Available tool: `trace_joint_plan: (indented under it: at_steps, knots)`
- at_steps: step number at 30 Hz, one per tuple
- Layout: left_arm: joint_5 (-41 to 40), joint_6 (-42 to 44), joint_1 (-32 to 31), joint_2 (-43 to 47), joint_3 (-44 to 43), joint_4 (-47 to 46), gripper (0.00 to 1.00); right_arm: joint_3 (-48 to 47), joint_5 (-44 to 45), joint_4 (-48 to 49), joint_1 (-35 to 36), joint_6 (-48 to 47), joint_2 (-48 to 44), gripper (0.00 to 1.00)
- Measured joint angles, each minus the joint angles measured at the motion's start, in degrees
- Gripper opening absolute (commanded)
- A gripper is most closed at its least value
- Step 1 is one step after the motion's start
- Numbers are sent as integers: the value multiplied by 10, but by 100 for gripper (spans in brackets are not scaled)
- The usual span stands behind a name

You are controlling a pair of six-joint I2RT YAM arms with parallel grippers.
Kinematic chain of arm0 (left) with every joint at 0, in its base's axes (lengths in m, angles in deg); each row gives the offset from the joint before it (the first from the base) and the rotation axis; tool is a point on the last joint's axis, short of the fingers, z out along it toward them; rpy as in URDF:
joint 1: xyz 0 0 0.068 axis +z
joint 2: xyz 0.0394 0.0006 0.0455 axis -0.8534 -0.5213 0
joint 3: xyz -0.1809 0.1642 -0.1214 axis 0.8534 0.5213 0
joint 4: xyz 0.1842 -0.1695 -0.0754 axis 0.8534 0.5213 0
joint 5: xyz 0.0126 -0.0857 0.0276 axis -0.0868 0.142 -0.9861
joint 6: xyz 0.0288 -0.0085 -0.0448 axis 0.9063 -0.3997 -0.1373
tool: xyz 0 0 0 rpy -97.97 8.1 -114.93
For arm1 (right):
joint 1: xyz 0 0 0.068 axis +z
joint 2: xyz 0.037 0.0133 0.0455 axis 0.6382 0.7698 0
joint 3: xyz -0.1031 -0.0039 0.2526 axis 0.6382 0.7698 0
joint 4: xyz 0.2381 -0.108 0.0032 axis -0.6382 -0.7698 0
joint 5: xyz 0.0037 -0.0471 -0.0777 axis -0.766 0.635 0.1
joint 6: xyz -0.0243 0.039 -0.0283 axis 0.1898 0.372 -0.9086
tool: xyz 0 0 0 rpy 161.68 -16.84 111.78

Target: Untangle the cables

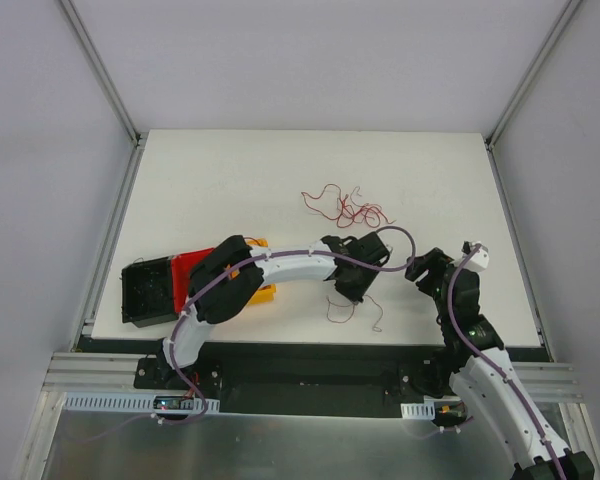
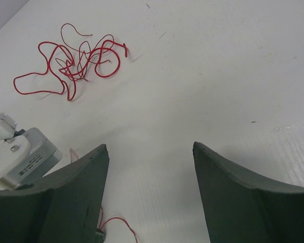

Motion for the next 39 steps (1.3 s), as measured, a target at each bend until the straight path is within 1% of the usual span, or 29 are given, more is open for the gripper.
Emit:
trace_joint_plan:
  at_steps: [3,7,10,15,18,20,21,27,30,33,36,39]
  knots:
    - [-43,1,0,20,25,-8,0,0,0,2,0,-1,2,70]
    - [-115,16,-3,88,96,10,0,0,0,4,0,-1,7,70]
    - [-162,44,-3,171,135,26,0,0,-4,13,0,-1,19,70]
    - [-250,109,8,327,171,31,0,0,-13,24,0,-1,45,70]
    - [-321,142,38,397,198,47,0,0,-21,33,-1,-1,59,70]
    - [-369,162,68,424,218,64,0,0,-24,38,-1,-1,67,70]
    - [-422,183,102,440,245,89,0,0,-27,44,-2,-1,76,70]
    - [-484,226,122,438,283,111,0,0,-35,52,-2,-1,93,70]
    - [-498,237,123,410,284,114,0,0,-38,55,-3,-1,99,70]
    - [-504,240,123,363,284,122,0,0,-39,56,-4,-1,99,70]
    - [-492,234,123,332,284,142,0,0,-40,58,-4,-1,100,70]
    - [-432,216,123,336,284,157,0,0,-40,62,-6,-1,102,70]
